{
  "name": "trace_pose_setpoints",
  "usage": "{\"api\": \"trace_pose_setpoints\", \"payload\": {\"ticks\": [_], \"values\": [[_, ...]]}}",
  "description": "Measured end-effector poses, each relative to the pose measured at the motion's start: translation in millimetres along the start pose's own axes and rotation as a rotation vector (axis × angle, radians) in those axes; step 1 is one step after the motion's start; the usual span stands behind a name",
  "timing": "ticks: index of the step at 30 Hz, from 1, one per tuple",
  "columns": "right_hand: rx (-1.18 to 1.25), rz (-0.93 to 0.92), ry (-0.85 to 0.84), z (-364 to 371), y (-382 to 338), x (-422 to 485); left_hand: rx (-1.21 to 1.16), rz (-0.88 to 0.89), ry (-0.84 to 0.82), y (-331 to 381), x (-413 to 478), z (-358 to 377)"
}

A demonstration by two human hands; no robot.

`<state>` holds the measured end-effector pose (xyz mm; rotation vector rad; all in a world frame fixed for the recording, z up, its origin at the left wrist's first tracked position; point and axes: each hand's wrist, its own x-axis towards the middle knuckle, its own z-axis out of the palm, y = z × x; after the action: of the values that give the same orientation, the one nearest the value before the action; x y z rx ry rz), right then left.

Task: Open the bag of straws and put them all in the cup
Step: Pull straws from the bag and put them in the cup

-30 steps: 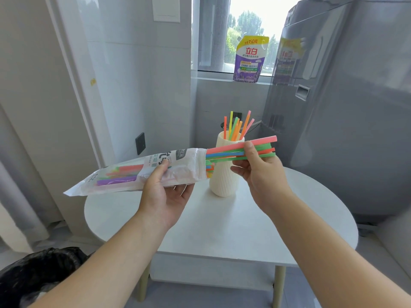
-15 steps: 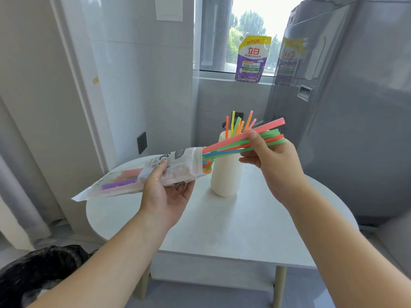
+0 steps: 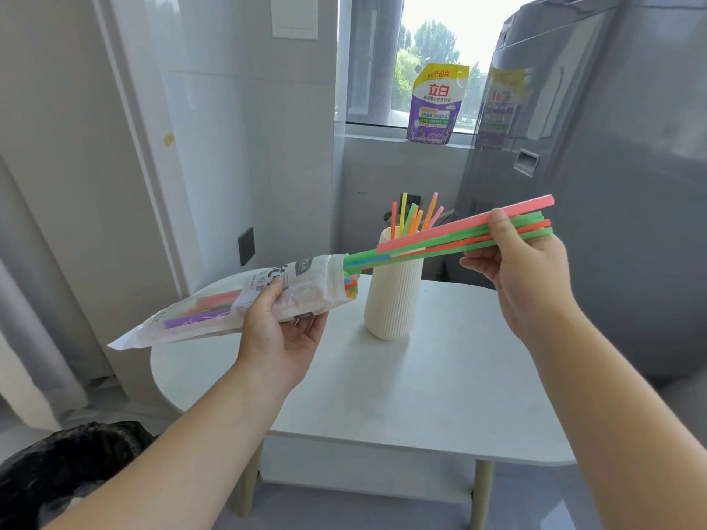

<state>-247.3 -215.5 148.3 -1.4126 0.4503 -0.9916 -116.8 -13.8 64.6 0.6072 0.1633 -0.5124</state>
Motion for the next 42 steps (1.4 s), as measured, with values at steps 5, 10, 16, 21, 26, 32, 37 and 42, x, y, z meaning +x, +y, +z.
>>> {"api": "trace_pose_setpoints", "payload": {"ticks": [5,10,16,21,26,32,37,42], "values": [[-0.03,0.053,0.061,-11,-4,9,-0.014,0.01,0.011,1,3,0],[-0.042,0.099,0.081,-19,-9,12,-0.018,0.021,0.017,2,2,0],[-0.044,0.094,0.107,-22,-13,13,-0.024,0.028,0.032,4,2,-1],[-0.013,0.072,0.154,-24,-16,12,-0.021,0.024,0.039,4,1,-1],[-0.005,-0.036,0.21,-22,-24,8,-0.01,0.018,0.028,1,1,-1],[-0.191,-0.243,0.221,-17,-36,1,0.009,0.002,0.014,-4,0,1],[-0.273,-0.267,0.195,-13,-45,8,0.023,-0.023,0.013,-11,0,5],[-0.338,-0.26,0.145,-4,-52,21,0.021,-0.022,-0.001,-12,1,6]]}}
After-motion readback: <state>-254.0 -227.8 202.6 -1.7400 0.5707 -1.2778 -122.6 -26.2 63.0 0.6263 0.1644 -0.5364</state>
